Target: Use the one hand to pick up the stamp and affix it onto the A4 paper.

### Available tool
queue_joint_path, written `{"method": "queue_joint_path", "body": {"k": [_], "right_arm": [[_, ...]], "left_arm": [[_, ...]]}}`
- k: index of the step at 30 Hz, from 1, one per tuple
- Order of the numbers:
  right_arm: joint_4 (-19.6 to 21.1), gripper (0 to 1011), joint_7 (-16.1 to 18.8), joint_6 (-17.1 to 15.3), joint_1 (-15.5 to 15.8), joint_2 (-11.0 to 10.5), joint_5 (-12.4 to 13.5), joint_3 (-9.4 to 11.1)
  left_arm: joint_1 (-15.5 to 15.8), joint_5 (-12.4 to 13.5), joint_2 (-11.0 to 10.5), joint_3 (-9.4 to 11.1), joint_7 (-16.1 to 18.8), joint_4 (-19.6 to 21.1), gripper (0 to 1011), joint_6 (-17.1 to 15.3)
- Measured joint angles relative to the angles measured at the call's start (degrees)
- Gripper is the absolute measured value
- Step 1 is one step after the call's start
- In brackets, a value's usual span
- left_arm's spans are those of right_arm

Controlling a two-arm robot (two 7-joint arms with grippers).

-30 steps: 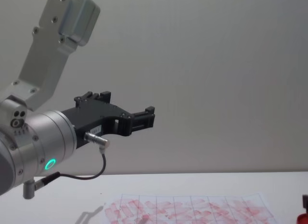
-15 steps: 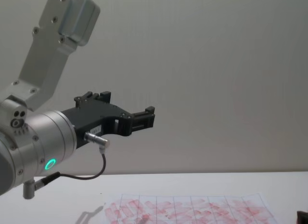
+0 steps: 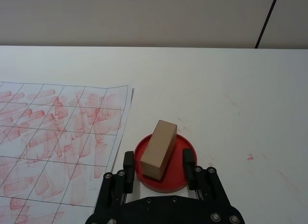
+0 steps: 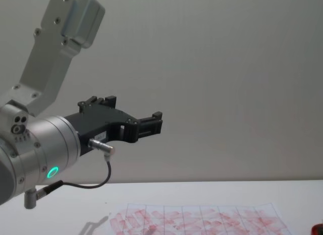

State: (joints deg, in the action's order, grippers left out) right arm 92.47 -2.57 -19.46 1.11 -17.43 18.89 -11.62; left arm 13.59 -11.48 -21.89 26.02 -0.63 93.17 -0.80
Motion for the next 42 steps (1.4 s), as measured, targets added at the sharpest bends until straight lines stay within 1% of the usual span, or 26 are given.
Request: {"method": "queue_joint_path", "body": {"k": [2,3,5,7,8,10,13,27,30,31,34,39,40,42], "right_arm": [[-0.09,590,0.04,-0.03,-0.05,0.03,-0.03,-0.01],[-0.15,534,0.06,-0.07,-0.08,0.06,-0.05,-0.02],[-0.21,487,0.09,-0.09,-0.13,0.08,-0.08,-0.02],[-0.29,406,0.12,-0.12,-0.18,0.12,-0.12,-0.03],[-0.32,390,0.13,-0.13,-0.19,0.12,-0.14,-0.04],[-0.38,305,0.16,-0.15,-0.23,0.15,-0.17,-0.05],[-0.44,221,0.18,-0.16,-0.27,0.17,-0.19,-0.06],[-0.57,214,0.43,-0.2,-0.39,0.2,-0.57,-0.08],[-0.25,214,1.02,-0.19,-0.63,0.01,-1.7,-0.07],[-0.25,214,1.02,-0.19,-0.63,0.01,-1.7,-0.07],[0.25,214,1.86,-0.07,-1.01,-0.26,-3.24,-0.09],[1.13,216,4.27,0.43,-1.98,-0.68,-6.24,-0.24],[1.35,216,5.23,0.65,-2.31,-0.8,-7.2,-0.3],[1.5,214,5.96,0.82,-2.67,-0.88,-7.86,-0.36]], "left_arm": [[0.0,0.0,0.0,0.0,0.0,0.0,1001,0.0],[0.0,0.0,0.0,0.0,0.0,0.0,1001,0.0],[0.0,0.0,0.0,0.0,0.0,0.0,1001,0.0],[0.0,0.0,0.0,0.0,0.0,0.0,1001,0.0],[0.0,0.0,0.0,0.0,0.0,0.0,1001,0.0],[0.0,0.0,0.0,0.0,0.0,0.0,1001,0.0],[0.0,0.0,0.0,0.0,0.0,0.0,1001,0.0],[0.0,0.0,0.0,0.0,0.0,0.0,1001,0.0],[0.0,0.0,0.0,0.0,0.0,0.0,1001,0.0],[0.0,0.0,0.0,0.0,0.0,0.0,1001,0.0],[0.0,0.0,0.0,0.0,0.0,0.0,1001,0.0],[0.0,0.0,0.0,0.0,0.0,0.0,1001,0.0],[0.0,0.0,0.0,0.0,0.0,0.0,1001,0.0],[0.0,0.0,0.0,0.0,0.0,0.0,1001,0.0]]}}
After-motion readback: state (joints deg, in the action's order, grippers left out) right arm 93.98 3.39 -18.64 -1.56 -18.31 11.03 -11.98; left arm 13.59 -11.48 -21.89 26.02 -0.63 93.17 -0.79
